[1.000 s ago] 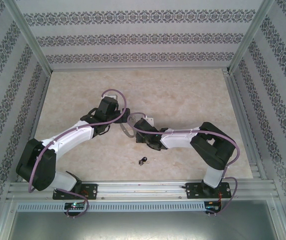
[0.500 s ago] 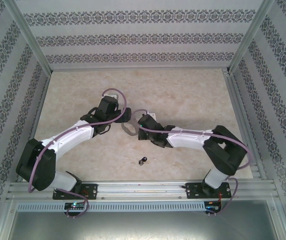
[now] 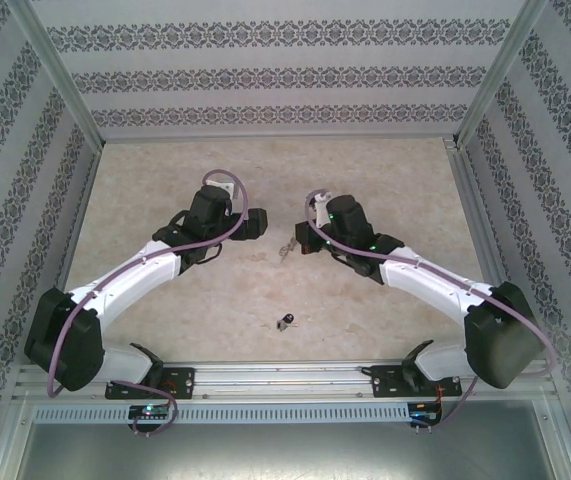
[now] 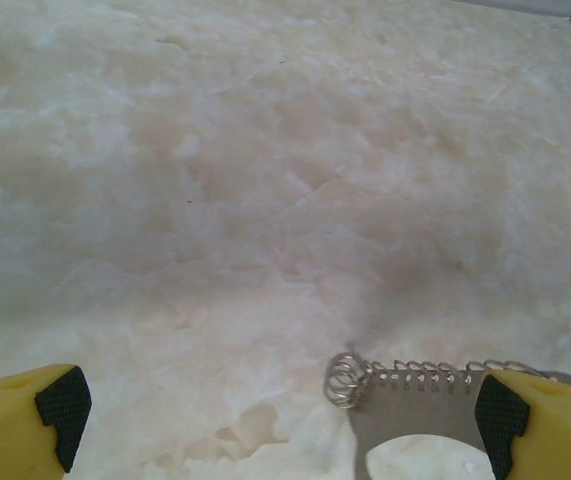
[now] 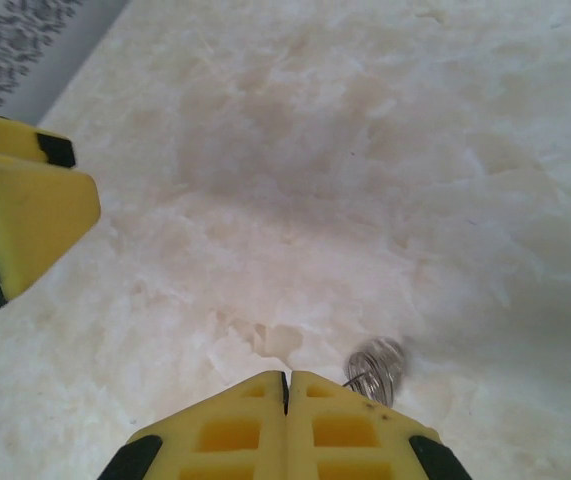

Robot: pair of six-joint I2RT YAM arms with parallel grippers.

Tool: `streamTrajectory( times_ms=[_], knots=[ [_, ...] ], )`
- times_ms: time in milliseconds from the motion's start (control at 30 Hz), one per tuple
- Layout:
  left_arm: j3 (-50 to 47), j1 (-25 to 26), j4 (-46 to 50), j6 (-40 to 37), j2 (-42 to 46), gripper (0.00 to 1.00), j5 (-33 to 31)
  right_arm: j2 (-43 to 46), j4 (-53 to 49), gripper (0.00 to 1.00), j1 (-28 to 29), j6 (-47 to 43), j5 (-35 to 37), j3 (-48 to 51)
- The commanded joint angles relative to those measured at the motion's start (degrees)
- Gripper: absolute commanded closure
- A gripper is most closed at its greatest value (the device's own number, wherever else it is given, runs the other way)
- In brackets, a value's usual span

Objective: Put the keys on the keyring

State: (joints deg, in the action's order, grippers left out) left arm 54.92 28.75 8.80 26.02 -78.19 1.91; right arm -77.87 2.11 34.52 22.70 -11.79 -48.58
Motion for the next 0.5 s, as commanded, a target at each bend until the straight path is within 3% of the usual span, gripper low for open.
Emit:
streamTrajectory(
  times_ms=[0,133,300,467],
  knots=[
    [1.8,-0.7,2.3,0.5,0.9,0.0,3.8,2.0,3.7,1.0,-2.1,-4.2,-11.7,1.3],
    [1.8,-0.7,2.1,0.7,0.9,0.0,5.3,2.0,4.2,1.0,-3.4,-5.5,-16.1,0.8],
    [1.8,-0.7,0.2,-1.3,0.8,0.01,12.6,1.5,6.6,1.0,-4.8,-5.7,-18.7,0.6],
    [3.1,-0.7,-0.6,-0.9,0.9,0.13,19.0,1.1,12.5,1.0,-7.7,-2.9,-22.6,1.4]
  ],
)
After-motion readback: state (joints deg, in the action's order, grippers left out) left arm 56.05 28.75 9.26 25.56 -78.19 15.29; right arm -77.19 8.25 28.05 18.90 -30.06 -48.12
